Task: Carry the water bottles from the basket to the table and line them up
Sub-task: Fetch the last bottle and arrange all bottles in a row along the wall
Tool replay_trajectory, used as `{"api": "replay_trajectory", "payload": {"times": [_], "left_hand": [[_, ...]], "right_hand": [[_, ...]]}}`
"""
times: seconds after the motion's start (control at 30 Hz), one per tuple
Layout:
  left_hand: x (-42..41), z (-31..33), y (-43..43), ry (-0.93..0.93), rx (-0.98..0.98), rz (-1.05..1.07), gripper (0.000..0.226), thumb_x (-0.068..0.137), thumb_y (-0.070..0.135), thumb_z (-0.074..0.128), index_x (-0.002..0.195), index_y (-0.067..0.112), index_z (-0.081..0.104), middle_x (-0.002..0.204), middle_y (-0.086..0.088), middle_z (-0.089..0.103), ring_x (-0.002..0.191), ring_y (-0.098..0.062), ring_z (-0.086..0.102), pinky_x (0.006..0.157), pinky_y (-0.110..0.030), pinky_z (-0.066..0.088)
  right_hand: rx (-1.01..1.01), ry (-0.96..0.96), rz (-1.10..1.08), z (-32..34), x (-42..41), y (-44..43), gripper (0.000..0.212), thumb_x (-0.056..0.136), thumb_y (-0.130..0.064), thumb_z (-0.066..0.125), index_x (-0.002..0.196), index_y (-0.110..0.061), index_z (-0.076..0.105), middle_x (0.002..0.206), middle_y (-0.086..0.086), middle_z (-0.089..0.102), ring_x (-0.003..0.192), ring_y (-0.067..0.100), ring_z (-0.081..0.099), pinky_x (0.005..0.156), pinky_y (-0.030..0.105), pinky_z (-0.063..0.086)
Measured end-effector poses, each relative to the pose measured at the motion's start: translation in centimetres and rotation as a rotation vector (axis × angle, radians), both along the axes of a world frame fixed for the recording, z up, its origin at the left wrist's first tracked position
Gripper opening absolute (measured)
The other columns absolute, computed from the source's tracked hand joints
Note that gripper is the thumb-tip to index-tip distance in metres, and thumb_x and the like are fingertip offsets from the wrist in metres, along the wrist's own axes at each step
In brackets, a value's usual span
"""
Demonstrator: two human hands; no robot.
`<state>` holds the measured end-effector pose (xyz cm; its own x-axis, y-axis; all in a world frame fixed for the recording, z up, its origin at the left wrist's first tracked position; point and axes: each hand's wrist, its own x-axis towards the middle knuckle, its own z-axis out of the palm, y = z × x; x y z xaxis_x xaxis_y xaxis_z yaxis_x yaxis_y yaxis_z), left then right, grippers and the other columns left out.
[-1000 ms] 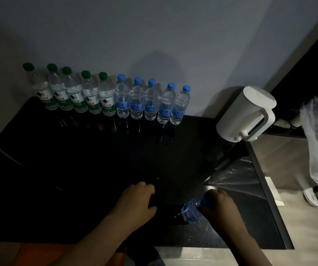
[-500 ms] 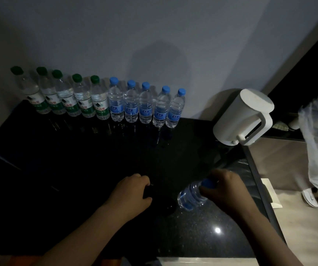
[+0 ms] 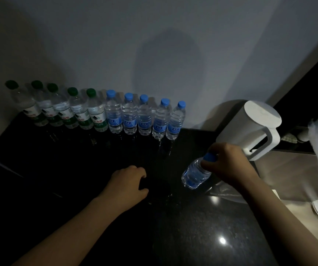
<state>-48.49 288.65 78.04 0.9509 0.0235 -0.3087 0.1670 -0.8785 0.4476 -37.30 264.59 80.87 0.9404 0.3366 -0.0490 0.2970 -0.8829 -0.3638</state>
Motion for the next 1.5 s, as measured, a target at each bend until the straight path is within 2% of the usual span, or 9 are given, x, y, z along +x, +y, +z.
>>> {"api": "replay_trajectory", "payload": {"times": [0.17, 0.3, 0.53, 0.67, 0.77, 0.97, 1.2, 1.33, 1.5], "left_hand": [[2.1, -0.6, 1.2, 0.01, 0.0, 0.005, 0.039, 0.083, 0.039, 0.064, 0.118, 0.025, 0.054, 0.111, 0.007, 0.053, 0.098, -0.009, 0.055, 0.09, -0.027, 0.048], [3.7, -1.2, 1.7, 0.039, 0.008, 0.002, 0.039, 0.082, 0.041, 0.064, 0.118, 0.026, 0.054, 0.111, 0.008, 0.053, 0.098, -0.008, 0.055, 0.09, -0.027, 0.048], [7.2, -2.4, 2.2, 0.054, 0.005, 0.007, 0.039, 0.083, 0.04, 0.064, 0.118, 0.026, 0.054, 0.112, 0.008, 0.053, 0.099, -0.007, 0.054, 0.088, -0.025, 0.049], [8.8, -3.4, 2.2, 0.065, 0.019, -0.015, 0.038, 0.083, 0.04, 0.063, 0.118, 0.026, 0.054, 0.112, 0.008, 0.053, 0.098, -0.007, 0.055, 0.088, -0.024, 0.049], [10.2, -4.0, 2.0, 0.067, 0.017, -0.022, 0.036, 0.084, 0.04, 0.063, 0.116, 0.026, 0.054, 0.111, 0.007, 0.053, 0.098, -0.007, 0.054, 0.087, -0.024, 0.049], [12.4, -5.4, 2.0, 0.086, 0.006, -0.017, 0.035, 0.084, 0.039, 0.063, 0.116, 0.027, 0.054, 0.111, 0.008, 0.053, 0.098, -0.005, 0.053, 0.086, -0.022, 0.049], [13.9, -6.6, 2.3, 0.132, 0.002, -0.004, 0.037, 0.084, 0.039, 0.063, 0.117, 0.025, 0.055, 0.112, 0.006, 0.053, 0.1, -0.008, 0.054, 0.089, -0.026, 0.049], [14.3, -7.1, 2.4, 0.146, -0.012, 0.001, 0.036, 0.084, 0.038, 0.063, 0.117, 0.025, 0.055, 0.112, 0.006, 0.054, 0.1, -0.008, 0.055, 0.089, -0.026, 0.049], [14.5, -7.4, 2.4, 0.159, -0.028, 0.002, 0.037, 0.084, 0.038, 0.063, 0.117, 0.024, 0.055, 0.113, 0.005, 0.053, 0.101, -0.008, 0.055, 0.09, -0.026, 0.049]], "right_hand": [[-0.011, 0.041, -0.023, 0.1, 4.2, 0.5, 0.022, 0.077, -0.033, 0.074, 0.085, -0.024, 0.056, 0.076, -0.01, 0.052, 0.067, 0.0, 0.051, 0.051, 0.013, 0.033], [-0.021, 0.069, 0.006, -0.6, 7.5, 1.0, 0.023, 0.078, -0.029, 0.073, 0.094, -0.018, 0.061, 0.082, -0.007, 0.052, 0.069, 0.002, 0.05, 0.055, 0.013, 0.035], [-0.019, 0.056, -0.017, -3.0, 13.5, 2.1, 0.029, 0.077, -0.025, 0.074, 0.1, -0.01, 0.064, 0.092, 0.005, 0.062, 0.081, 0.016, 0.061, 0.07, 0.029, 0.054], [-0.005, 0.071, -0.042, -4.8, 16.8, 2.6, 0.024, 0.077, -0.024, 0.075, 0.094, -0.011, 0.062, 0.083, 0.001, 0.06, 0.07, 0.009, 0.056, 0.056, 0.017, 0.043], [-0.016, 0.067, -0.054, -6.0, 18.9, 3.1, 0.025, 0.076, -0.024, 0.076, 0.09, -0.009, 0.063, 0.076, 0.0, 0.058, 0.065, 0.008, 0.054, 0.053, 0.017, 0.039], [-0.07, 0.067, -0.055, -7.5, 22.5, 4.4, 0.03, 0.076, -0.025, 0.076, 0.095, -0.005, 0.064, 0.09, 0.011, 0.066, 0.081, 0.022, 0.063, 0.076, 0.04, 0.057], [-0.077, 0.057, -0.054, -8.4, 24.9, 4.8, 0.033, 0.075, -0.026, 0.076, 0.095, -0.003, 0.065, 0.092, 0.013, 0.065, 0.083, 0.024, 0.061, 0.075, 0.04, 0.056], [-0.071, 0.054, -0.052, -8.8, 25.5, 4.8, 0.033, 0.076, -0.025, 0.076, 0.096, -0.002, 0.065, 0.092, 0.013, 0.065, 0.081, 0.022, 0.059, 0.067, 0.032, 0.049], [-0.062, 0.051, -0.036, -9.1, 25.9, 4.9, 0.032, 0.078, -0.025, 0.074, 0.099, -0.003, 0.064, 0.093, 0.012, 0.064, 0.084, 0.022, 0.06, 0.074, 0.035, 0.054]]}}
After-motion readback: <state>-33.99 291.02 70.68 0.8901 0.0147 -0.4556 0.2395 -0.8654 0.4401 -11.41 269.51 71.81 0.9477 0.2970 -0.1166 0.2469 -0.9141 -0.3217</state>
